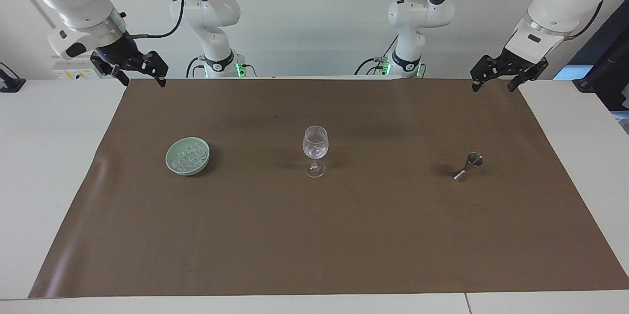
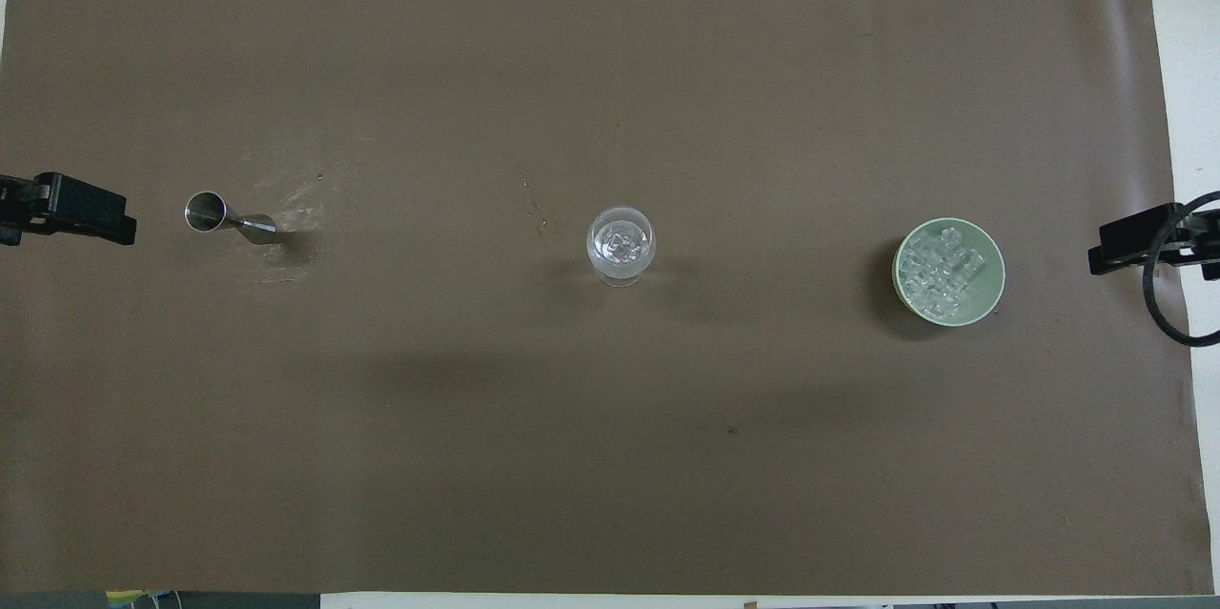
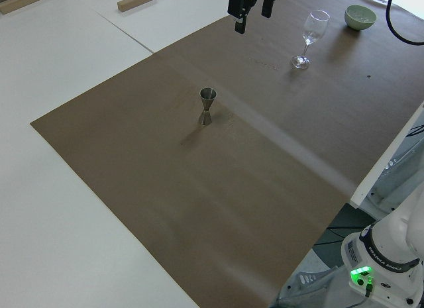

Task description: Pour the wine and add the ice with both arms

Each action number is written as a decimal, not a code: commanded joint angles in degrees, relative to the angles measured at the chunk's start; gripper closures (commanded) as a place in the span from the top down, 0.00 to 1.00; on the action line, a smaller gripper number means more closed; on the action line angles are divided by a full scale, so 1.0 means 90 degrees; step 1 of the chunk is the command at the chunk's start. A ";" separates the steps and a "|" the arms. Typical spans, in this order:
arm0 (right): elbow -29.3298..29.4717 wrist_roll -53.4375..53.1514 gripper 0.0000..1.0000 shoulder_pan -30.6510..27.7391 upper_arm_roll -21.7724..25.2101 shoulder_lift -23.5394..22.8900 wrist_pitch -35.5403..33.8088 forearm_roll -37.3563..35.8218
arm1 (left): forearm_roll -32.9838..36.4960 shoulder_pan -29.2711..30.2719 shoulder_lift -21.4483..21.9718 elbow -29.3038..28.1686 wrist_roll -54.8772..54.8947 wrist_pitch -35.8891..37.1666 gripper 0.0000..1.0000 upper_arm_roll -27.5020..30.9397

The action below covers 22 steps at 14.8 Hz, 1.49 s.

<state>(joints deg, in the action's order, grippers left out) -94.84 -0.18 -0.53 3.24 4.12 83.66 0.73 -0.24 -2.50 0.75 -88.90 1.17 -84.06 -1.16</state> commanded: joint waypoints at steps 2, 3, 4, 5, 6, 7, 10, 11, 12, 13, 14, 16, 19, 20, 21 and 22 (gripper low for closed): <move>-0.0146 0.0352 1.00 -0.0195 -0.0077 0.0060 0.0157 -0.0013 | -0.0013 0.0014 0.0131 -0.0142 0.0026 -0.0044 1.00 0.0012; -0.0136 0.0352 1.00 -0.0214 -0.0096 0.0030 0.0167 -0.0013 | -0.0013 0.0014 0.0131 -0.0142 0.0026 -0.0044 1.00 0.0012; -0.0136 0.0333 1.00 -0.0215 -0.0106 -0.0057 0.0157 -0.0013 | -0.0013 0.0014 0.0122 -0.0142 0.0026 -0.0054 1.00 0.0012; -0.0107 0.0342 1.00 -0.0215 -0.0116 -0.0087 0.0157 -0.0023 | -0.0013 0.0014 0.0122 -0.0142 0.0026 -0.0044 1.00 0.0012; -0.0010 0.0342 1.00 -0.0205 -0.0145 -0.0097 0.0138 -0.0023 | -0.0013 0.0014 0.0122 -0.0142 0.0026 -0.0044 1.00 0.0012; 0.0030 0.0342 1.00 -0.0205 -0.0155 -0.0135 0.0128 -0.0023 | -0.0013 0.0014 0.0122 -0.0142 0.0026 -0.0044 1.00 0.0012; 0.0225 0.0352 1.00 -0.0215 -0.0116 -0.0322 -0.0058 -0.0023 | -0.0013 0.0014 0.0131 -0.0142 0.0026 -0.0044 1.00 0.0012; 0.0235 0.0333 1.00 -0.0215 -0.0154 -0.0312 -0.0058 -0.0023 | -0.0013 0.0014 0.0122 -0.0142 0.0026 -0.0044 1.00 0.0012; 0.0226 0.0323 1.00 -0.0186 -0.0164 -0.0292 -0.0029 -0.0023 | -0.0013 0.0014 0.0122 -0.0142 0.0026 -0.0044 1.00 0.0012; 0.0226 0.0313 1.00 -0.0147 -0.0145 -0.0282 0.0010 -0.0023 | -0.0013 0.0014 0.0122 -0.0142 0.0026 -0.0054 1.00 0.0012; 0.0226 0.0313 1.00 -0.0137 -0.0145 -0.0282 0.0078 -0.0023 | -0.0013 0.0014 0.0122 -0.0142 0.0026 -0.0044 1.00 0.0012; 0.0235 0.0303 1.00 -0.0127 -0.0145 -0.0282 0.0128 -0.0023 | -0.0013 0.0014 0.0122 -0.0142 0.0026 -0.0044 1.00 0.0012; 0.0216 0.0303 1.00 -0.0137 -0.0155 -0.0273 0.0284 -0.0013 | -0.0013 0.0014 0.0122 -0.0142 0.0026 -0.0044 1.00 0.0012; 0.0216 0.0303 1.00 -0.0117 -0.0145 -0.0273 0.0294 -0.0013 | -0.0013 0.0014 0.0122 -0.0142 0.0026 -0.0054 1.00 0.0012; 0.0216 0.0303 1.00 -0.0088 -0.0145 -0.0282 0.0303 -0.0013 | -0.0013 0.0014 0.0122 -0.0142 0.0026 -0.0044 1.00 0.0012; 0.0216 0.0294 1.00 -0.0097 -0.0155 -0.0273 0.0323 -0.0013 | -0.0013 0.0014 0.0122 -0.0142 0.0026 -0.0044 1.00 0.0012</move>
<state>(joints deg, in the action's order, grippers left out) -93.41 1.57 -1.05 2.42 1.96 85.92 0.72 -0.24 -2.50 0.75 -88.90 1.17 -84.06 -1.16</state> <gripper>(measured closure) 0.000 0.000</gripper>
